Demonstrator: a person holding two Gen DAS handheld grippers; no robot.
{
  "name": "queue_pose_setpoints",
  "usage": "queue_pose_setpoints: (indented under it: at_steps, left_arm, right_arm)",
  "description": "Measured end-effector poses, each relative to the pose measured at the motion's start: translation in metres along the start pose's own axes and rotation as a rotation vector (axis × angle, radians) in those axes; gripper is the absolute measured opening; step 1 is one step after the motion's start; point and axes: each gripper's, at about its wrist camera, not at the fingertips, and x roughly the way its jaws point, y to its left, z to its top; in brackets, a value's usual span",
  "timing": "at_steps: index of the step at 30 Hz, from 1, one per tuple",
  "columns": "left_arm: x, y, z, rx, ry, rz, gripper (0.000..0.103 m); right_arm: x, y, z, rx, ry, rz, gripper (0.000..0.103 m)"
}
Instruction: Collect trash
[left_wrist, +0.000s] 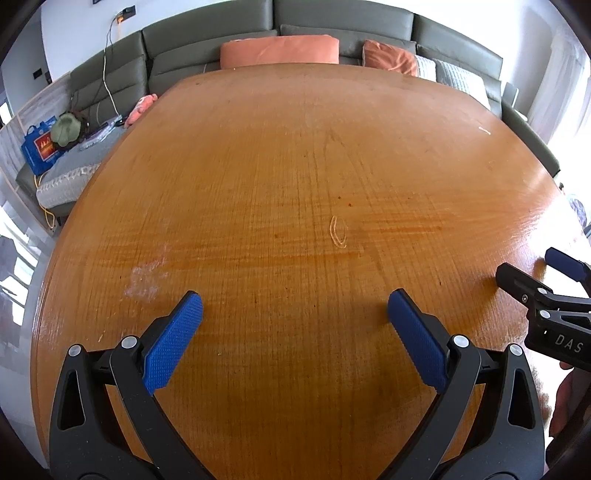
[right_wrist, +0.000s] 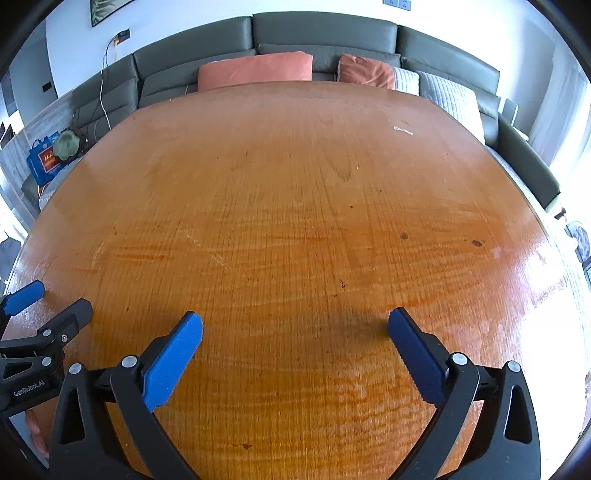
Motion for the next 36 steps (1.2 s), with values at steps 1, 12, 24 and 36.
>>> queue_pose_setpoints:
  at_steps: [1, 12, 24, 36]
  left_arm:
    - [0.0002, 0.0033, -0.0001, 0.001, 0.0, -0.001, 0.097]
    - [-0.0003, 0.0038, 0.0, 0.002, 0.0, -0.002, 0.097]
    - [-0.0003, 0.0046, -0.0003, 0.002, 0.0, -0.002, 0.097]
    - [-0.0005, 0.0047, -0.0002, 0.002, 0.0, -0.003, 0.097]
  right_arm:
    - [0.0002, -0.0003, 0.0002, 0.001, 0.0, 0.0, 0.1]
    - [-0.0007, 0.0009, -0.0008, 0.001, 0.0, 0.0, 0.1]
    - [-0.0007, 0.0009, -0.0006, 0.001, 0.0, 0.0, 0.1]
    - [-0.0007, 0.0012, -0.0006, 0.001, 0.0, 0.0, 0.1]
